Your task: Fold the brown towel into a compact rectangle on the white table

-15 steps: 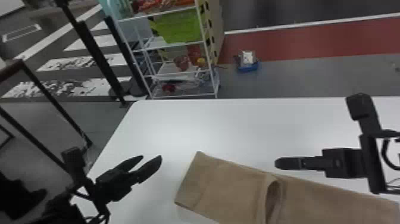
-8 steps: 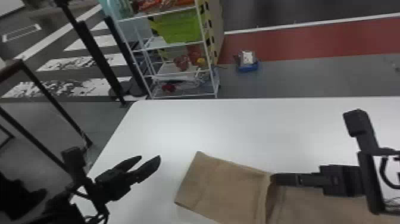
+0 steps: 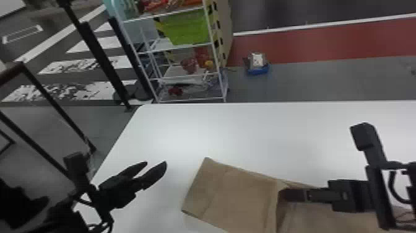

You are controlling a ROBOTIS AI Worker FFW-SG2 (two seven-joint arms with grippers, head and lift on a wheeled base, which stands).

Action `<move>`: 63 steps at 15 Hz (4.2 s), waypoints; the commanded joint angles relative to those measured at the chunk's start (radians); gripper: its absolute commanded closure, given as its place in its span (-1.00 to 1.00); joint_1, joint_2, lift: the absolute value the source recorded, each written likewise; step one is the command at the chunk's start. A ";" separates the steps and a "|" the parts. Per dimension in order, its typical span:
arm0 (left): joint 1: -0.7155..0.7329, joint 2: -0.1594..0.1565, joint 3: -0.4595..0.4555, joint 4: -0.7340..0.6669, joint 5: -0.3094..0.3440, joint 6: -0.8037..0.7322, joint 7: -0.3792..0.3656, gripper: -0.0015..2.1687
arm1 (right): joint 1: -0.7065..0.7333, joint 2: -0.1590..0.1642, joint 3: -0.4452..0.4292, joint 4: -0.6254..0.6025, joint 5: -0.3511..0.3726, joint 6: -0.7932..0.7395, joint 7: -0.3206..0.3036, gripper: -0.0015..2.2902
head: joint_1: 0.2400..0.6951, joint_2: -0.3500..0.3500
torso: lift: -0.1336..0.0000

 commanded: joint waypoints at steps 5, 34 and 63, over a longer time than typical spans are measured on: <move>-0.011 -0.003 0.003 0.018 0.002 -0.003 -0.005 -0.98 | -0.001 0.001 0.040 0.044 0.011 0.014 0.000 -0.56 | 1.00 1.00 | -0.85; -0.030 -0.003 0.018 0.044 -0.012 0.000 -0.013 -0.98 | 0.068 -0.005 0.015 -0.073 -0.004 0.014 0.018 -0.43 | 1.00 1.00 | -0.85; -0.040 -0.003 0.018 0.073 -0.012 -0.006 -0.014 -0.98 | 0.039 -0.028 0.060 0.006 0.043 0.014 0.018 -0.24 | 1.00 1.00 | -0.85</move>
